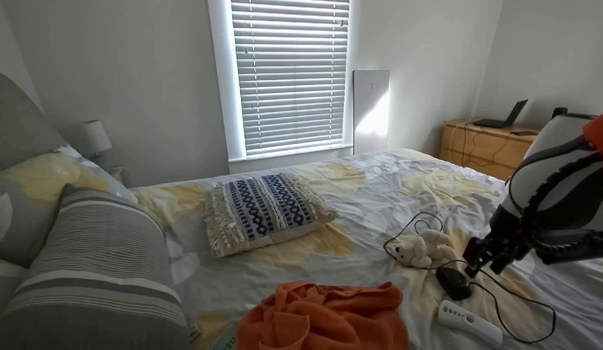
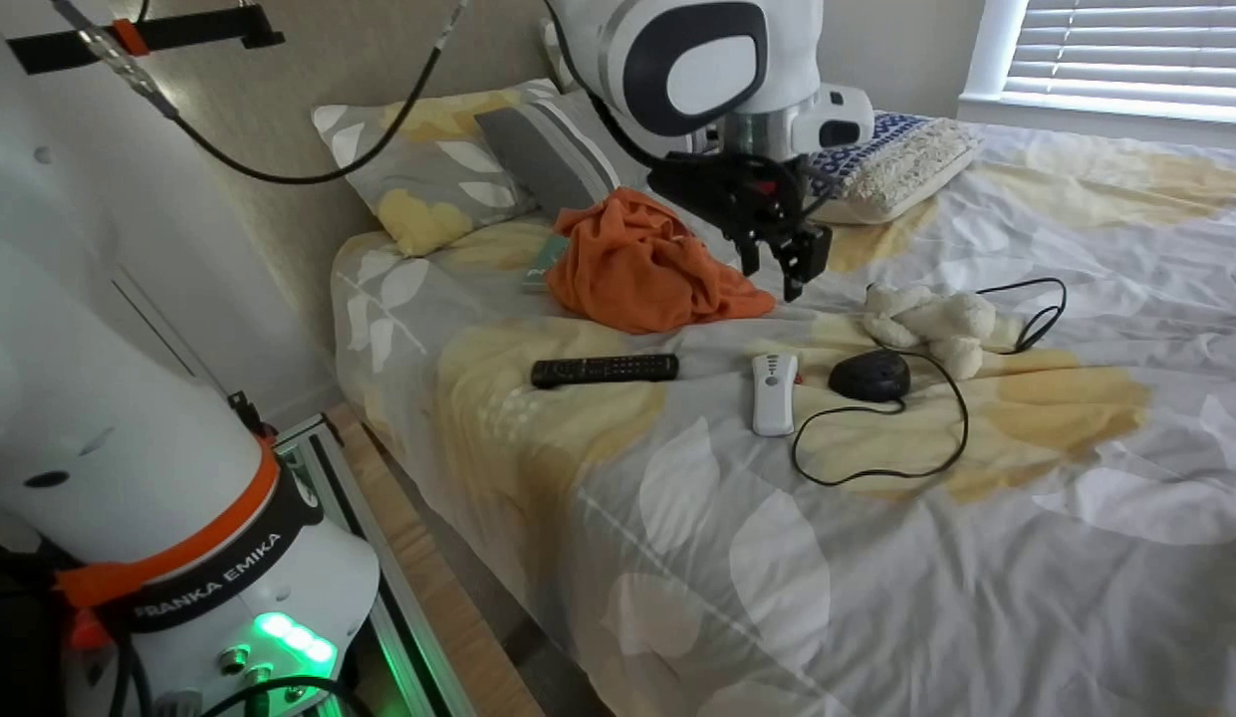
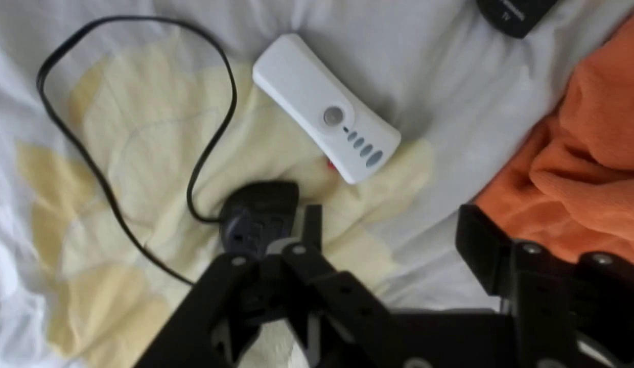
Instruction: Flip the switch
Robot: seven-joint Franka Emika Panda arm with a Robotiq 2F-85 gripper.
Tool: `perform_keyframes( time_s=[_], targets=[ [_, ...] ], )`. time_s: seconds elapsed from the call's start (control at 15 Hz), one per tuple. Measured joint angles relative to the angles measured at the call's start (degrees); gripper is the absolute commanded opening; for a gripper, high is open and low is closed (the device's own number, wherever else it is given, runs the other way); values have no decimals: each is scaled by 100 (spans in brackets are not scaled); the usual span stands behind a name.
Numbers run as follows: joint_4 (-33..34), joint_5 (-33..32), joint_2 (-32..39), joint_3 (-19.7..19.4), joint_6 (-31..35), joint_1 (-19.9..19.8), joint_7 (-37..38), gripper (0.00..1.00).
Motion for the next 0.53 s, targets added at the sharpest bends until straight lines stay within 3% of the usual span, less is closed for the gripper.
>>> perform_keyframes(
  time_s=[0.2,0.53],
  targets=[
    [-390,-430,-745,-17,340,222,194,100],
    [-919,-674,-1836,-7,124,457,237,99]
  ],
)
